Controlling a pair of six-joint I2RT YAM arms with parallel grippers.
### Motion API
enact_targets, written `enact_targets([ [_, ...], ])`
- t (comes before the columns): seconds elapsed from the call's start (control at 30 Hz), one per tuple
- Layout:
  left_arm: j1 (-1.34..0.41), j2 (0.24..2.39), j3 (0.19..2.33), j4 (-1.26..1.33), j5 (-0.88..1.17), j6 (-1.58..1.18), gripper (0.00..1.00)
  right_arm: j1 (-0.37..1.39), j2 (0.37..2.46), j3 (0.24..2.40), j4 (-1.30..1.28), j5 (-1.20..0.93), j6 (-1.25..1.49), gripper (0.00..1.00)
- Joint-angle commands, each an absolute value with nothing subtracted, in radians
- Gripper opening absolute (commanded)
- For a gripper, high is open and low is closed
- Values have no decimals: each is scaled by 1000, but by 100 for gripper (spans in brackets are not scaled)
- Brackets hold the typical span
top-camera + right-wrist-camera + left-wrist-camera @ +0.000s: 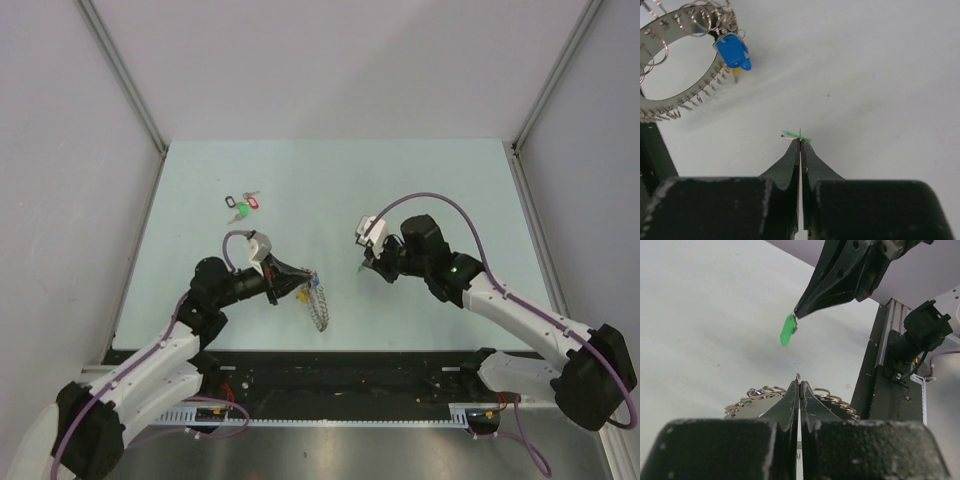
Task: Put the keys on the keyring
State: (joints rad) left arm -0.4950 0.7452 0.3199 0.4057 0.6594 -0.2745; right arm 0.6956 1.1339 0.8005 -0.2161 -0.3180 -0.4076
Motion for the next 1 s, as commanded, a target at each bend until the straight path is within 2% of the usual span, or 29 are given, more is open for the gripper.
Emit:
enact_targets([
  [0.0, -505, 860, 308, 785, 684, -399, 0, 663, 1153, 801, -245, -201, -362, 0],
  [0.33, -518, 914, 259, 986, 598, -289, 0, 646, 1340, 897, -455, -72, -304, 0],
  [0.53, -517, 1003, 262, 1244, 583, -215, 0, 644, 1517, 995, -486, -54, -290, 0],
  [0.7, -512, 1094, 204, 1529, 641, -267, 0, 644, 1684, 1084, -482, -55, -275, 1],
  [0.8, -509, 1091, 172, 1574, 684, -259, 0, 646, 1745, 1126, -473, -54, -265, 3],
  [0.83, -508, 1083, 169, 1568, 696, -252, 0, 646, 1756, 1130, -462, -58, -262, 4],
  [0.97, -506, 1032, 161, 1500, 712, -218, 0, 647, 1769, 1146, -448, -57, -242, 22],
])
